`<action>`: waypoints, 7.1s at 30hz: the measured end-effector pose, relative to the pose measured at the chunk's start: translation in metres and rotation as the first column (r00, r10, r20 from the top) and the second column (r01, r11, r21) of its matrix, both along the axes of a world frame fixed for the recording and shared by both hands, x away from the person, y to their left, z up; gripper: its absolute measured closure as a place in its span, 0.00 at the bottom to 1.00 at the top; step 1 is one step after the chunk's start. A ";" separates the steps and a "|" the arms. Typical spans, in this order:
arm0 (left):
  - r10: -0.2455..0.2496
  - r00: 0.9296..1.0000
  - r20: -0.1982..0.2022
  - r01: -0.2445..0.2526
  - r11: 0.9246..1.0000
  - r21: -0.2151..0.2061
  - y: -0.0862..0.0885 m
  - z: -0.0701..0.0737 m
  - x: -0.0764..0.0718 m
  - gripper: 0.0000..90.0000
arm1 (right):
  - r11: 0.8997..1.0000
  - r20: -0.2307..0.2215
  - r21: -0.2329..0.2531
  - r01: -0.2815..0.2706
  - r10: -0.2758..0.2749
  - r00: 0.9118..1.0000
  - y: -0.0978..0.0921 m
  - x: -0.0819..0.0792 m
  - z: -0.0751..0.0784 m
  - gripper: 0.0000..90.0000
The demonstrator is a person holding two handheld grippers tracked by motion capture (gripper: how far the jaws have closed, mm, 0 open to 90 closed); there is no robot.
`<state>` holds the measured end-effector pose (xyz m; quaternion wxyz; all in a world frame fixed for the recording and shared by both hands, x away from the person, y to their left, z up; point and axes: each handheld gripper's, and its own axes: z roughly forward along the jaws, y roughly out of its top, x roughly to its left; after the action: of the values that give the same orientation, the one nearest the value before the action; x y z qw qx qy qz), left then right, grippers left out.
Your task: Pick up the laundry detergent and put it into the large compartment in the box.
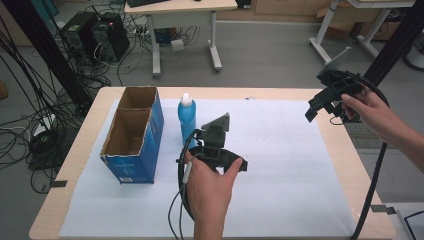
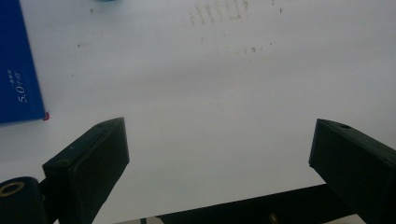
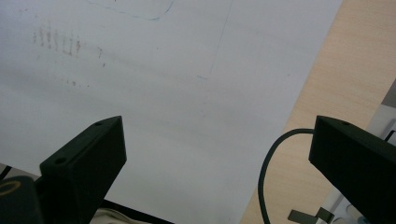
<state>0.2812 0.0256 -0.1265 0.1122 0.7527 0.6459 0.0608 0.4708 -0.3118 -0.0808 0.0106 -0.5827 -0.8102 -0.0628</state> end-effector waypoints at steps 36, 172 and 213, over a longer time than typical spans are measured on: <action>0.011 0.999 0.038 -0.012 0.999 0.037 0.002 0.020 0.004 0.06 | 1.000 -0.007 -0.006 0.003 -0.003 1.000 -0.001 0.002 -0.002 0.04; 0.163 0.987 0.002 -0.162 0.986 0.038 0.063 0.054 0.204 0.06 | 0.999 0.009 -0.021 -0.049 0.049 0.999 0.013 -0.023 0.012 0.04; 0.172 0.982 -0.077 -0.168 0.985 0.048 0.061 0.013 0.221 0.06 | 0.998 0.008 -0.023 -0.057 0.057 0.998 0.014 -0.023 0.011 0.04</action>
<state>0.5018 0.0864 -0.1131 0.0647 0.6988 0.7104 0.0532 0.4478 -0.2978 -0.0703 0.0023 -0.5591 -0.8272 -0.0557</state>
